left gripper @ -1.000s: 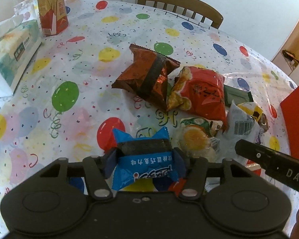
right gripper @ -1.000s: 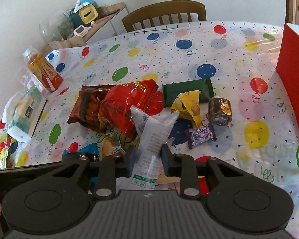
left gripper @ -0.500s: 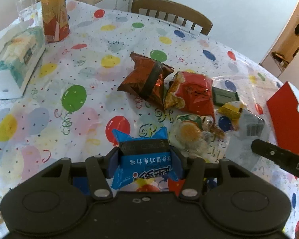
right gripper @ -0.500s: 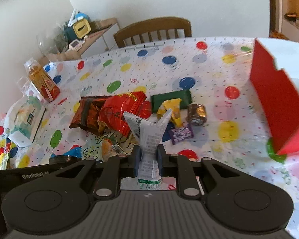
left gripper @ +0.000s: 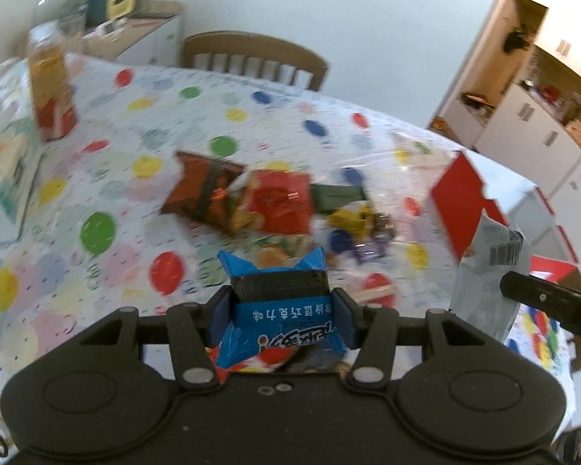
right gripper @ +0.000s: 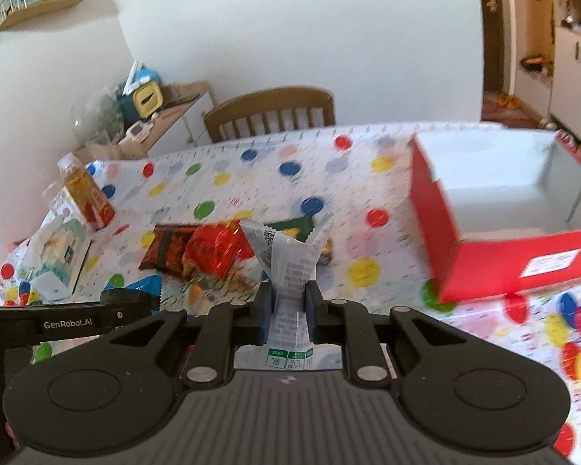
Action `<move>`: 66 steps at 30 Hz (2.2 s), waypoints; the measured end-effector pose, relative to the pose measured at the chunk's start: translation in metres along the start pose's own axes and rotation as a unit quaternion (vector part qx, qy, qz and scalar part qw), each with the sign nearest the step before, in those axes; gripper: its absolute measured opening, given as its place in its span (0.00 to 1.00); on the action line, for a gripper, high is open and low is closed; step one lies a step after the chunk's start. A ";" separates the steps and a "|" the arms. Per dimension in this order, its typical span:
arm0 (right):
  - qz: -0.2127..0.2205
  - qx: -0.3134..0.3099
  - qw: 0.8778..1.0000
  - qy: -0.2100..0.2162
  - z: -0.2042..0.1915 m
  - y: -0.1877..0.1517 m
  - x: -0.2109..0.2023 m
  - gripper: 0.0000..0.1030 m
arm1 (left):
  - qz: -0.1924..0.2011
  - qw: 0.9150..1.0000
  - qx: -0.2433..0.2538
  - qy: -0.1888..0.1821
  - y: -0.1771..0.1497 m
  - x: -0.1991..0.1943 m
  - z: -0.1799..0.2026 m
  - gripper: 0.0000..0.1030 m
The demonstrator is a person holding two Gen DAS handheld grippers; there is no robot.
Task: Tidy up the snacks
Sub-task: 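Carry the blue cake and clear bread over the red box with both tools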
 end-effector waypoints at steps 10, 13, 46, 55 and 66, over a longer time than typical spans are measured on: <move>0.026 0.015 0.999 -0.045 0.068 0.025 -0.022 0.17 | 0.005 0.996 0.072 -0.059 0.021 0.006 0.081 0.51; 0.025 0.017 0.998 -0.055 0.091 0.032 -0.020 0.17 | -0.002 0.994 0.083 -0.071 0.026 0.017 0.102 0.51; -0.051 -0.026 0.997 -0.053 0.280 0.112 0.136 0.17 | -0.074 0.990 0.107 -0.059 0.074 0.220 0.294 0.51; -0.100 -0.047 0.993 -0.041 0.285 0.088 0.176 0.17 | -0.126 0.984 0.123 -0.024 0.058 0.269 0.297 0.51; -0.141 -0.047 0.988 -0.031 0.291 0.072 0.200 0.17 | -0.178 0.975 0.133 -0.001 0.035 0.299 0.290 0.52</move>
Point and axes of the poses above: each gripper's, at about its wrist camera, not at the fingertips, and x roughly the way its jaws point, z to its right, y to its top, the point moved 9 cm from there along x, roughly the way its jaws point, and after that the axes turned 14 degrees about -y, right-handed, at the moved point
